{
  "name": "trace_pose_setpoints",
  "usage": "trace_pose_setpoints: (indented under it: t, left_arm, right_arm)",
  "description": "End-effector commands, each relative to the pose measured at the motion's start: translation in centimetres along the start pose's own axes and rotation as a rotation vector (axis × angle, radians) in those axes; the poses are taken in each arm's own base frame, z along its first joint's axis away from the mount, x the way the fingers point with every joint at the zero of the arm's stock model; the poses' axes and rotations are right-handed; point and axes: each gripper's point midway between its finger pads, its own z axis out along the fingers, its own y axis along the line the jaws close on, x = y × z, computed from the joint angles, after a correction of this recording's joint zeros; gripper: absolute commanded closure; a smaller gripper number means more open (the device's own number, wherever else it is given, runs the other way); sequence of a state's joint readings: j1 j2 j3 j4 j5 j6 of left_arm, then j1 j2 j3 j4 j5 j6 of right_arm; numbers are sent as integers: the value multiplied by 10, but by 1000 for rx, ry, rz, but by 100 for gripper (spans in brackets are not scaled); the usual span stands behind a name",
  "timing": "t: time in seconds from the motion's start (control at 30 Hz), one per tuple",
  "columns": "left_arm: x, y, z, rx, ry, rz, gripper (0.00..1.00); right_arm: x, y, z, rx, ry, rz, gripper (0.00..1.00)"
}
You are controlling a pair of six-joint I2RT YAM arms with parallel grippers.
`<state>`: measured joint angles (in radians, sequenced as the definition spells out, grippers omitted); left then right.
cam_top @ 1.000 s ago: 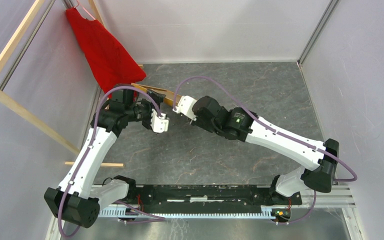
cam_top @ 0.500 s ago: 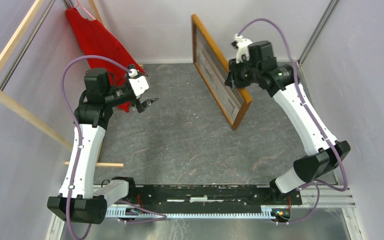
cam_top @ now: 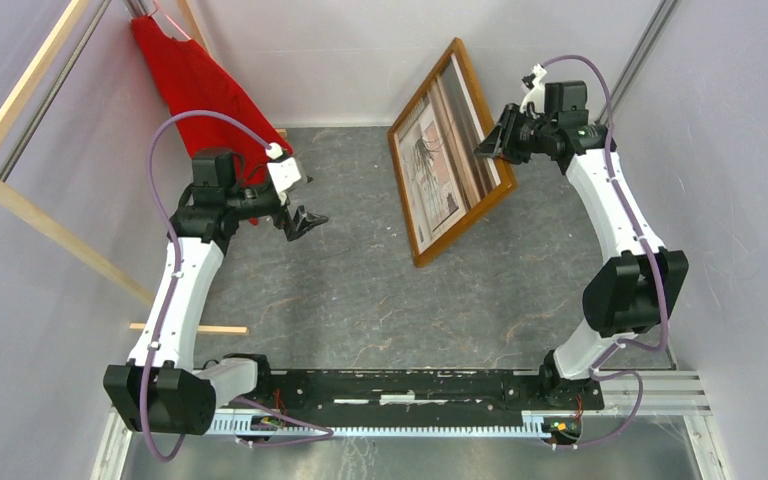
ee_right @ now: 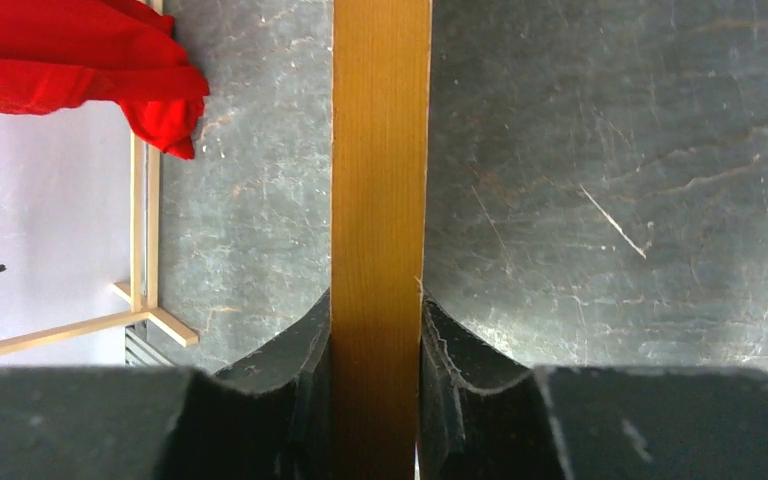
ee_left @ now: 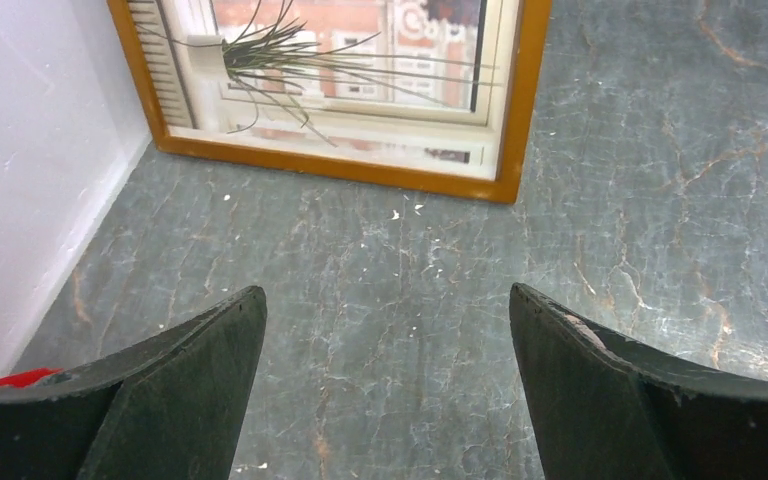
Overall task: Put the photo into the frame
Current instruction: Turn over the photo frame at the center of the board.
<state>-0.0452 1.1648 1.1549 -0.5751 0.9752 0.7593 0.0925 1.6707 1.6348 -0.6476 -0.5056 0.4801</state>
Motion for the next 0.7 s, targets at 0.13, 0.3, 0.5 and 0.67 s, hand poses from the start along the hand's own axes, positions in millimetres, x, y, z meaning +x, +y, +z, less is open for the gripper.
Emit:
trace_pose_setpoints:
  t: [0.13,0.3,0.5,0.67]
  left_arm:
    - [9,-7,8,73,-19,-72,4]
    - [30,-3,11,35,48,-141,0]
    - [71,6,8,-101,172,-255,0]
    - [101,8,2,-222,247,-355,0]
  right_arm:
    - [62,-3,-10,-108,3,-34,100]
    - [124,-15,-6,-198,33,39,100]
    - [180,-46,-1,-166,32,94,100]
    - [212,-72,9,-135,15,116,89]
